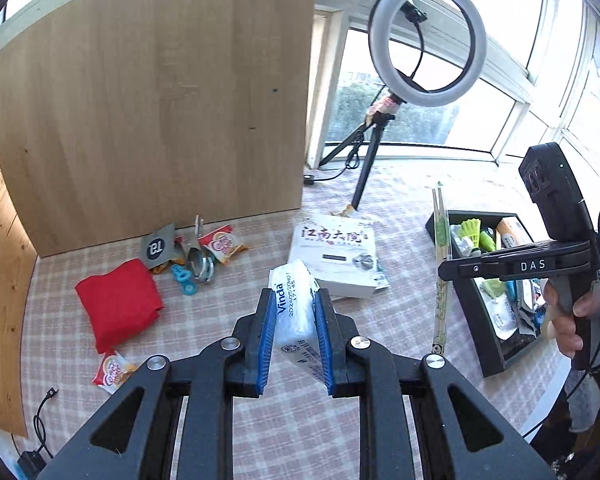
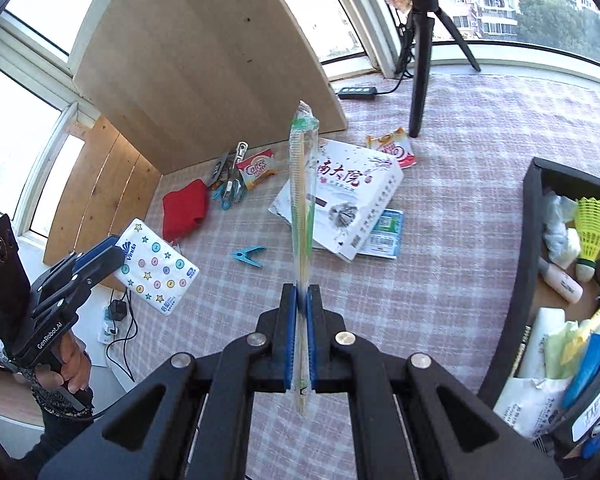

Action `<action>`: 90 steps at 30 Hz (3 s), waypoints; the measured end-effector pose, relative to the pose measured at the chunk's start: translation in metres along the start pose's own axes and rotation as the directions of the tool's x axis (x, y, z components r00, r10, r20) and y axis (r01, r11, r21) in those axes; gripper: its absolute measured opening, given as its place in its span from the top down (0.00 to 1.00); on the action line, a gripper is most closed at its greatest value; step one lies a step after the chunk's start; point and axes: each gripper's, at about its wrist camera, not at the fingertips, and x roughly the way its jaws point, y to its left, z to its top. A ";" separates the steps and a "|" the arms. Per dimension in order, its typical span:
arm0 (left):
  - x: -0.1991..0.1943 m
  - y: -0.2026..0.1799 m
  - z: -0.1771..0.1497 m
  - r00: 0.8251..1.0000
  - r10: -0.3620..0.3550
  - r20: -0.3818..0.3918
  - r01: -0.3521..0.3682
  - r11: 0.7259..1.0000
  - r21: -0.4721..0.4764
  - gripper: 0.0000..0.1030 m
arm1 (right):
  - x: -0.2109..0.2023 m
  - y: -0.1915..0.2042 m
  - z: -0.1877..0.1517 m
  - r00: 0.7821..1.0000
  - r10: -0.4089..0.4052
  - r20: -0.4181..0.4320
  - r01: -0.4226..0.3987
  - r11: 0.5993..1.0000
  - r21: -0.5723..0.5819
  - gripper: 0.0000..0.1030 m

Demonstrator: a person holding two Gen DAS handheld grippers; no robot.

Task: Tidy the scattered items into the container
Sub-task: 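Carry tissue pack and straw to the tray and release both, then grasp the Coffee-mate sachet with the left tool while the right grasps the blue clothespin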

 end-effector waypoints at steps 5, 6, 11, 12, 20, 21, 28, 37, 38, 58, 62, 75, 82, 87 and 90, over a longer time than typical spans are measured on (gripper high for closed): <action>0.008 -0.067 0.018 0.994 -0.112 0.006 0.111 0.990 0.083 0.82 | -0.063 -0.064 -0.024 0.994 -0.082 0.068 0.076 0.993 0.094 0.95; 0.011 -0.082 0.022 0.991 -0.133 0.008 0.132 0.986 0.099 0.82 | -0.075 -0.077 -0.029 0.991 -0.104 0.078 0.095 0.989 0.115 0.95; 0.030 -0.151 0.046 0.973 -0.229 -0.001 0.226 0.959 0.169 0.82 | -0.127 -0.136 -0.048 0.970 -0.220 0.102 0.197 0.960 0.198 0.95; 0.036 -0.165 0.051 0.968 -0.250 -0.006 0.247 0.952 0.183 0.82 | -0.135 -0.147 -0.051 0.965 -0.241 0.104 0.215 0.953 0.214 0.95; 0.077 -0.273 0.082 0.932 -0.358 -0.054 0.358 0.891 0.278 0.82 | -0.176 -0.222 -0.069 0.927 -0.366 0.083 0.324 0.891 0.317 0.95; 0.082 -0.283 0.084 0.927 -0.371 -0.060 0.372 0.884 0.283 0.82 | -0.178 -0.229 -0.070 0.924 -0.374 0.075 0.332 0.886 0.324 0.95; 0.117 -0.314 0.104 0.933 -0.353 -0.068 0.358 0.893 0.273 0.47 | -0.182 -0.258 -0.069 0.883 -0.467 0.056 0.411 0.824 0.389 0.47; 0.110 -0.283 0.097 0.965 -0.257 -0.044 0.258 0.918 0.300 0.47 | -0.172 -0.241 -0.059 0.876 -0.470 0.109 0.404 0.838 0.367 0.47; 0.108 -0.280 0.095 0.968 -0.246 -0.048 0.249 0.922 0.298 0.47 | -0.170 -0.236 -0.058 0.875 -0.470 0.113 0.406 0.841 0.358 0.47; 0.040 -0.195 0.044 0.997 -0.062 0.041 0.050 0.971 0.232 0.40 | -0.101 -0.126 -0.051 0.935 -0.332 0.126 0.310 0.936 0.166 0.43; 0.029 -0.163 0.028 0.998 -0.013 0.064 0.002 0.983 0.184 0.38 | -0.077 -0.097 -0.057 0.939 -0.313 0.141 0.304 0.949 0.083 0.43; 0.015 0.042 -0.124 0.952 0.267 -0.151 -0.290 0.944 -0.157 0.34 | 0.025 -0.005 -0.066 0.981 -0.195 -0.004 0.188 0.952 -0.241 0.42; 0.007 0.124 -0.159 0.916 0.338 -0.218 -0.386 0.890 -0.244 0.34 | 0.081 0.070 -0.045 0.979 -0.197 -0.055 0.144 0.857 -0.495 0.42; 0.020 0.154 -0.154 0.921 0.318 -0.227 -0.367 0.902 -0.228 0.34 | 0.130 0.119 -0.028 0.971 -0.226 -0.076 0.118 0.735 -0.668 0.42; 0.031 0.171 -0.146 0.923 0.304 -0.236 -0.354 0.911 -0.213 0.34 | 0.154 0.136 -0.019 0.967 -0.235 -0.104 0.093 0.696 -0.712 0.42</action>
